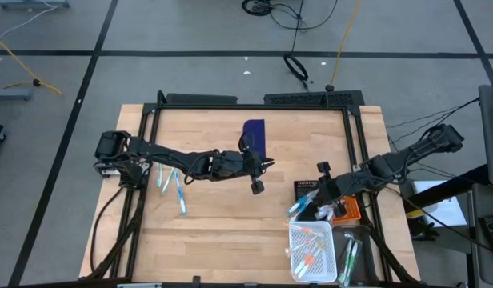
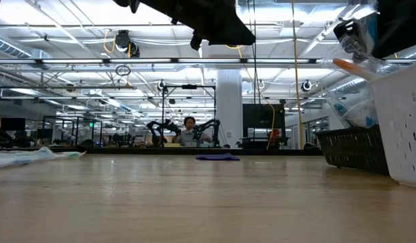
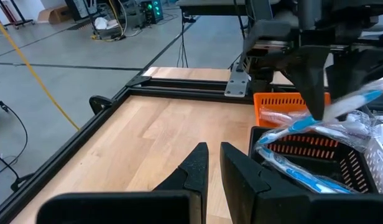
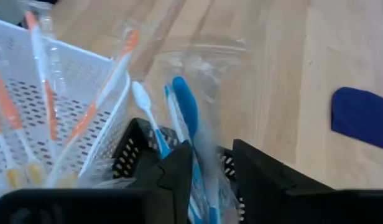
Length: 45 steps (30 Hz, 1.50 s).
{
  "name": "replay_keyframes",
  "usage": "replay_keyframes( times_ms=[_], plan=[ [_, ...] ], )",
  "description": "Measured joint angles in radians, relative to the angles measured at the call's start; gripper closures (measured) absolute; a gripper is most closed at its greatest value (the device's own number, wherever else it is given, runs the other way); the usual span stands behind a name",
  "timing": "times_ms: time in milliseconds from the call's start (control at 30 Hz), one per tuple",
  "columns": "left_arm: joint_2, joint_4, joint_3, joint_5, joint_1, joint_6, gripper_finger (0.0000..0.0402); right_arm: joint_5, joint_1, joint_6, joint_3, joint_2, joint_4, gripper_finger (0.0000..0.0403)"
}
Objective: Pick & Place Toothbrushes
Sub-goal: Put the blue toothbrush into the black basket, then put the green toothbrush into the black bin
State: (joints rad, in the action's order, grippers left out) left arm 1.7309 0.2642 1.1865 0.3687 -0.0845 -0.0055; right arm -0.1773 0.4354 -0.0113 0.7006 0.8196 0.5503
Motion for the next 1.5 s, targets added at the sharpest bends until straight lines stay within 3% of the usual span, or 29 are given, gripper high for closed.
replay_keyframes(
  times_ms=[500, 867, 967, 1100, 1233, 1500],
  plan=[
    [0.0, 0.0, 0.0, 0.0, 0.0, -0.004, 0.036, -0.004, 0.038, 0.018, 0.0, 0.0, -0.01, 0.021],
    [0.0, -0.022, 0.0, 0.0, -0.001, -0.027, 0.036, -0.003, 0.038, 0.019, -0.002, 0.0, -0.035, 0.0207],
    [0.0, -0.073, 0.0, 0.041, -0.002, -0.078, 0.036, -0.004, 0.038, 0.019, -0.002, 0.0, -0.09, 0.021],
    [-0.025, -0.244, -0.001, 0.124, 0.001, -0.171, 0.036, -0.008, 0.038, 0.019, -0.002, 0.0, -0.139, 0.021],
    [-0.084, -0.52, -0.001, 0.171, 0.006, -0.353, 0.036, -0.066, 0.038, 0.019, -0.002, 0.008, -0.162, 0.0212],
    [-0.164, -1.205, -0.001, 0.125, 0.01, -0.779, 0.036, -0.11, 0.024, -0.016, -0.002, 0.061, -0.186, 0.0214]
  ],
)
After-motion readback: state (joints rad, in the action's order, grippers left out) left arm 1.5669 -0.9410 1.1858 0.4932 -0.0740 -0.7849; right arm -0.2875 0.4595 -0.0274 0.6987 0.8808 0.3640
